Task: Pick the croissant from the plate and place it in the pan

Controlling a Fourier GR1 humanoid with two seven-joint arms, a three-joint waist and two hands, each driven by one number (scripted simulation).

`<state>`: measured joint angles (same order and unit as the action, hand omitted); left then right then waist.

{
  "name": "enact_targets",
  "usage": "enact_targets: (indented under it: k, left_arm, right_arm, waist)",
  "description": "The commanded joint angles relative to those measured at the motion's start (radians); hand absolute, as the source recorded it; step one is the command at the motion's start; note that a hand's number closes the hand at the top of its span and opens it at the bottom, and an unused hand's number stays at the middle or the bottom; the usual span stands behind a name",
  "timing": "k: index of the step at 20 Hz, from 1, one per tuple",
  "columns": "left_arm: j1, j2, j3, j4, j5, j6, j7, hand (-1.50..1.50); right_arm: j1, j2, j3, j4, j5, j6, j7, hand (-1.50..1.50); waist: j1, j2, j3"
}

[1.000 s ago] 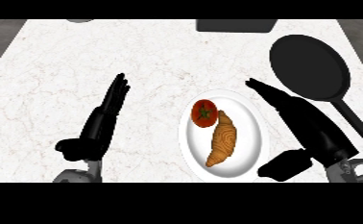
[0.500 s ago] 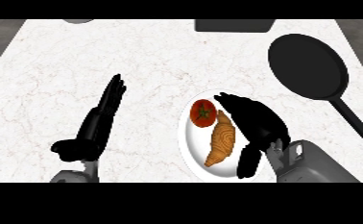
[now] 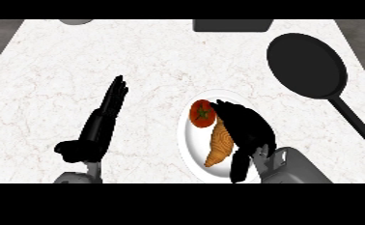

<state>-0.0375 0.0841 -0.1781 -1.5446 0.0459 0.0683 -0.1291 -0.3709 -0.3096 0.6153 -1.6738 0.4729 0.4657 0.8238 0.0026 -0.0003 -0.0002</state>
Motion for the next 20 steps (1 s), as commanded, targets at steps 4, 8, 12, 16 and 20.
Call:
enact_targets:
  k: [4,8,12,16,20]
  left_arm:
    - [0.004,-0.009,0.016,-0.034,-0.019,-0.016,0.034,0.00]
    - [0.003,-0.036,0.005,-0.006,-0.049,-0.012,0.011,0.00]
    - [-0.053,-0.041,0.045,0.017,-0.032,-0.011,0.046,0.00]
    - [-0.002,-0.030,0.043,0.005,-0.040,-0.028,0.006,0.00]
    - [0.015,-0.037,0.031,-0.008,-0.032,-0.045,0.006,0.00]
  right_arm:
    - [0.010,0.090,-0.090,0.087,0.110,0.017,-0.087,-1.50]
    - [0.078,0.090,-0.120,0.070,0.158,0.018,-0.150,-1.50]
    - [0.028,0.155,-0.128,0.191,0.212,0.006,-0.169,-1.50]
    - [0.039,0.209,-0.111,0.300,0.272,-0.041,-0.183,-1.50]
    - [0.036,0.184,-0.094,0.368,0.273,0.012,-0.252,1.50]
  waist:
    - [0.000,0.000,0.000]
    - [-0.002,0.000,0.000]
    - [0.000,0.001,0.000]
    - [0.001,0.001,0.000]
    - [0.009,0.002,0.000]
